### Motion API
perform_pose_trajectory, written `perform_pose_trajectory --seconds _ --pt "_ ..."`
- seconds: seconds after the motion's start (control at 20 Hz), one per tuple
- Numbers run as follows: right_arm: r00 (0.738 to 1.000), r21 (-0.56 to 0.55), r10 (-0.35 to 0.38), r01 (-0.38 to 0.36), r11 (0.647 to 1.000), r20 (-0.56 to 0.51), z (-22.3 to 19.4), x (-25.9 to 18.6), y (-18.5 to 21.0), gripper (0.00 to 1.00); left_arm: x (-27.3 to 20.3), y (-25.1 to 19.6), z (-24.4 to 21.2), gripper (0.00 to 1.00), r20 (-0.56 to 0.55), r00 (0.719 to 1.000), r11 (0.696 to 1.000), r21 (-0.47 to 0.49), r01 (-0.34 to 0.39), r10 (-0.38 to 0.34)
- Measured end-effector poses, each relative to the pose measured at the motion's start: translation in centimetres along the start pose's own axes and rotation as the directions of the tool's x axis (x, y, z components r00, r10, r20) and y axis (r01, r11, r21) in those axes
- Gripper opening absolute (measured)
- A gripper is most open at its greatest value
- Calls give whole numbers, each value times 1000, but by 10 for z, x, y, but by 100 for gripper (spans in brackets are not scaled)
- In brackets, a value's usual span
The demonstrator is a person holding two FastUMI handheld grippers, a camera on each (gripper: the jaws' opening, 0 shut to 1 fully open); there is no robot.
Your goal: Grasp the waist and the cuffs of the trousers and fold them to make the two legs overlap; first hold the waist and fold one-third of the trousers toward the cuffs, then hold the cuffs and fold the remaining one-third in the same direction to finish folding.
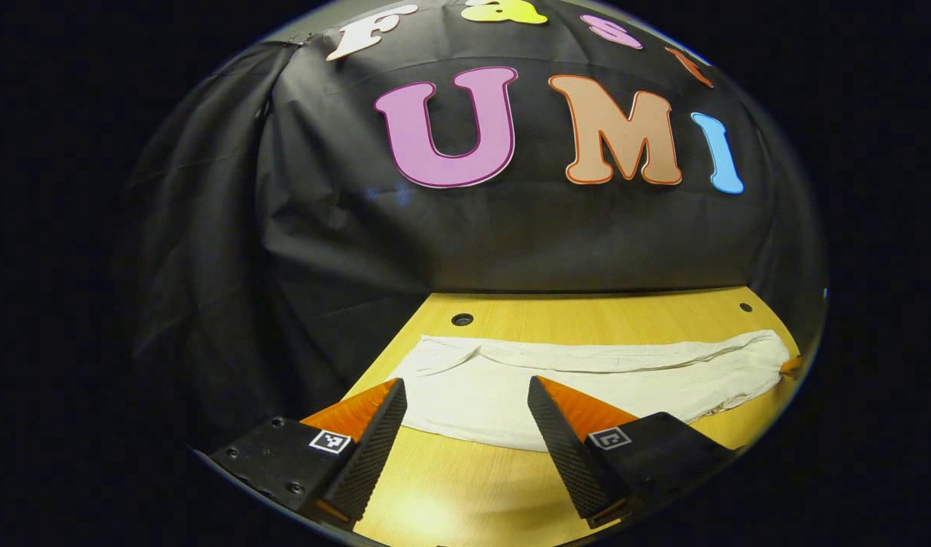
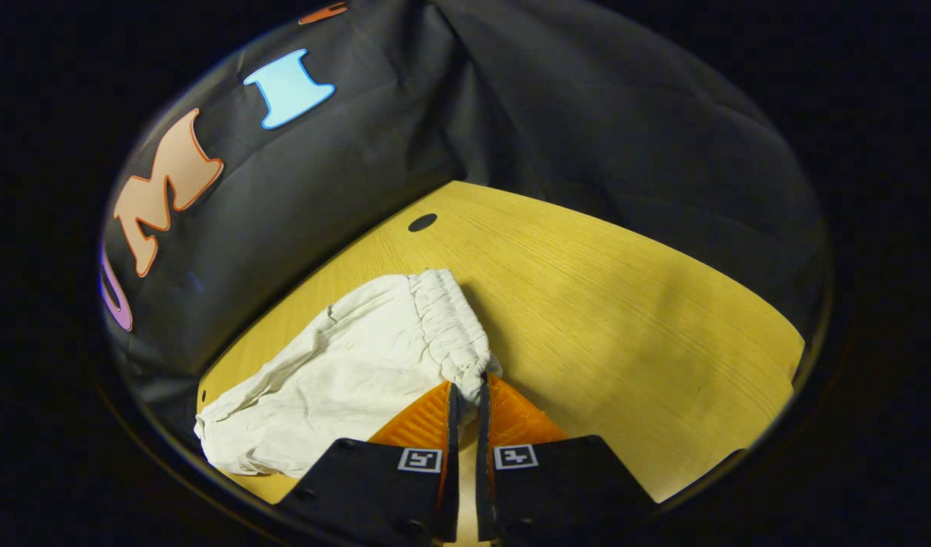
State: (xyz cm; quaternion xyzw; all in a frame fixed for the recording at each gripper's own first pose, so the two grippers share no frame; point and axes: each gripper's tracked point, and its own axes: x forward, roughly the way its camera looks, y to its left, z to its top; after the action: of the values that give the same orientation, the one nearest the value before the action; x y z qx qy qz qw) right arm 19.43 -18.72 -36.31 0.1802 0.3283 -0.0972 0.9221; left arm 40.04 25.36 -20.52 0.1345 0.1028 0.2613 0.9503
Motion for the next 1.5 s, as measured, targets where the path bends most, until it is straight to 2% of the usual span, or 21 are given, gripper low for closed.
perform_pose_trajectory --seconds 0.05,0.1,0.2,0.45,0.55,0.6,0.65,0.95,1.05,1.2,1.35,1.5 --pt "1000 2 5 -5 1000 8 4 -4 1 11 -3 0 -2 97 -1 1000 1000 -3 -3 3" --pt "1000 5 18 -18 1000 22 8 -4 5 6 -4 0 -1 97 0 1000 1000 -6 -6 6" --pt "998 0 46 -46 999 47 14 -13 13 5 -8 0 -1 97 4 1000 1000 -12 -5 5" --pt "985 -81 136 -128 988 109 47 -36 68 5 -22 0 -12 97 6 1000 999 -41 15 -14" --pt "973 -140 185 -166 976 135 59 -52 100 5 -20 1 -13 97 7 999 997 -68 34 -33" --pt "965 -173 214 -188 967 150 65 -60 120 1 -16 1 -15 97 7 999 996 -78 50 -49" --pt "958 -200 237 -203 959 164 68 -68 138 5 -14 1 -17 97 3 998 994 -82 68 -68" --pt "898 -328 391 -313 891 204 70 -119 274 5 9 21 -28 97 -19 988 986 -72 154 -155" --pt "869 -373 457 -366 852 189 57 -131 322 5 18 29 -34 97 -28 985 981 -96 168 -171" --pt "836 -451 536 -437 779 115 13 -143 389 5 26 41 -39 96 -31 981 973 -140 184 -190" --pt "821 -503 571 -503 703 -22 -64 -137 437 5 33 53 -56 96 -64 978 970 -155 189 -200" --pt "824 -576 547 -521 631 -146 -139 -116 457 5 38 63 -70 96 -85 975 969 -155 191 -206"
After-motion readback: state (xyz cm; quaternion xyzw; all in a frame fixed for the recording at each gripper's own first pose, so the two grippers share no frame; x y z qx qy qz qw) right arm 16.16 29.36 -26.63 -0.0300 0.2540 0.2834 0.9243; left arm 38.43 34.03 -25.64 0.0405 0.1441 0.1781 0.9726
